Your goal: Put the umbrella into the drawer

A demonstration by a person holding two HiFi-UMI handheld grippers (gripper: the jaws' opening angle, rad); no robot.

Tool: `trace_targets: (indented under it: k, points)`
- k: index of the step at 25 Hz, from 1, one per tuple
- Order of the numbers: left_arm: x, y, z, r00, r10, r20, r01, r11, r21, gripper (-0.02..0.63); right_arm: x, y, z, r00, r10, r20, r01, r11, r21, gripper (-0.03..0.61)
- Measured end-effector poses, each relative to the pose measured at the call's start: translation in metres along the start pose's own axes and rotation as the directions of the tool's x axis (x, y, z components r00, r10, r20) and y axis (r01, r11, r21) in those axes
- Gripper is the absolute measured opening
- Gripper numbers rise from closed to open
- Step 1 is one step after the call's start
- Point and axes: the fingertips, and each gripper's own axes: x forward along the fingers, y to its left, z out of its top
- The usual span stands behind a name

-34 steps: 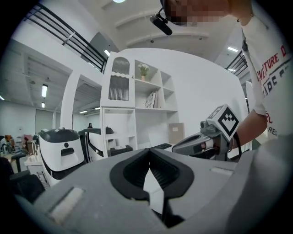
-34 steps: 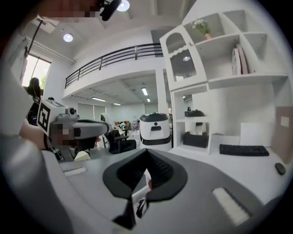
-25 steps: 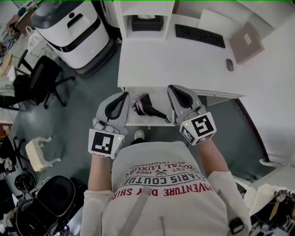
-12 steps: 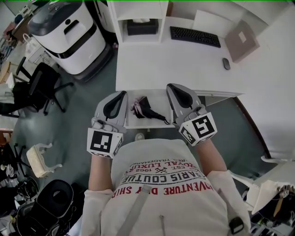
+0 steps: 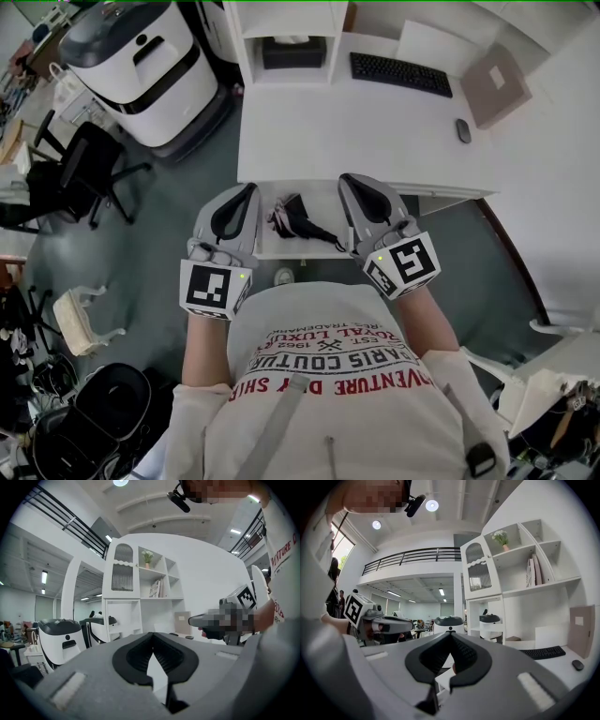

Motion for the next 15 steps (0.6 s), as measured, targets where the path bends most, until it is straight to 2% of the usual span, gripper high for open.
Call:
trace_targets:
  k: [15]
  points:
    - [0.006, 0.004, -0.002, 1.0, -0.012, -0.006, 0.011, 1.0, -0.024, 0.006, 0.002, -0.002, -0.013, 0.999, -0.028, -0.041, 0.028, 1.0, -0.001, 0.0]
